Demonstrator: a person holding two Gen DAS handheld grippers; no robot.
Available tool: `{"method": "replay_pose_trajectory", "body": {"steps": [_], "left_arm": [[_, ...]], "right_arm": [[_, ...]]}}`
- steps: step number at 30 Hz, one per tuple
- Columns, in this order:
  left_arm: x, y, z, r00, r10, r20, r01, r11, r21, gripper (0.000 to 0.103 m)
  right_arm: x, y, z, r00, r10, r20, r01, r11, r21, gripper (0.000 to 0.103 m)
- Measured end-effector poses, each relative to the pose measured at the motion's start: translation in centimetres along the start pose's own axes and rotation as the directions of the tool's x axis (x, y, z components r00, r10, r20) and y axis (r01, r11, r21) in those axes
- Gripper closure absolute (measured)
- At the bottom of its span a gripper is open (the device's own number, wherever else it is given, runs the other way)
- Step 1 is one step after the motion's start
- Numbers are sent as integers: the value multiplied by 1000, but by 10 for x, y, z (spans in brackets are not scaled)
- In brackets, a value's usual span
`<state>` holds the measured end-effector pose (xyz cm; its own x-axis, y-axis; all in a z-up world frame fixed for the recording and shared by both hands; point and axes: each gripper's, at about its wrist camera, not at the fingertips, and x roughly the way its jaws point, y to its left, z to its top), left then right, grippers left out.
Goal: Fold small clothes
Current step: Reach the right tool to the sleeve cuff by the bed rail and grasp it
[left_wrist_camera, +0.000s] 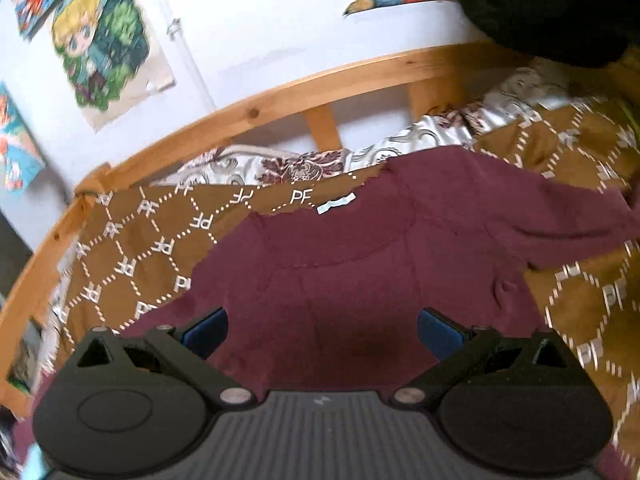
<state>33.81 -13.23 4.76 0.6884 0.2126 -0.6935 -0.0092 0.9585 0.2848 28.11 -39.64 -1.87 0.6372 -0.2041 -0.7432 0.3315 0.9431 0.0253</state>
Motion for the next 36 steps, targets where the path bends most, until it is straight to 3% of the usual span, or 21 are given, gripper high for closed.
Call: {"method": "replay_pose_trajectory", "body": {"steps": [4, 9, 13, 18, 20, 23, 27, 32, 36], "left_arm": [[23, -7, 4, 1000, -18, -6, 17, 997, -73, 0], [41, -24, -2, 999, -39, -1, 39, 996, -75, 0], [52, -48, -4, 999, -38, -23, 36, 998, -58, 0], [55, -56, -26, 990, -143, -22, 139, 981, -132, 0], [56, -53, -37, 973, -232, 9, 232, 969, -84, 0], [50, -48, -52, 967, -224, 123, 222, 975, 30, 0], [52, -45, -63, 956, -266, 124, 257, 963, 81, 0], [63, -55, -65, 946, -309, 101, 304, 951, 60, 0], [69, -66, -66, 938, -332, 99, 327, 943, 60, 0]], "right_arm": [[10, -12, 13, 998, 39, 40, -40, 999, 23, 1], [10, -28, 9, 993, 109, 36, -108, 994, -7, 1], [11, -39, 0, 983, 157, 91, -155, 987, -35, 1], [24, -52, -7, 960, 209, 186, -203, 978, -50, 0], [28, -58, -10, 956, 209, 205, -208, 978, -28, 0], [36, -70, -13, 946, 247, 208, -256, 967, 16, 0], [51, -80, -10, 935, 277, 221, -300, 951, 76, 1], [68, -84, -2, 939, 212, 271, -254, 959, 130, 2], [83, -84, 9, 946, 76, 315, -140, 972, 186, 9]]}}
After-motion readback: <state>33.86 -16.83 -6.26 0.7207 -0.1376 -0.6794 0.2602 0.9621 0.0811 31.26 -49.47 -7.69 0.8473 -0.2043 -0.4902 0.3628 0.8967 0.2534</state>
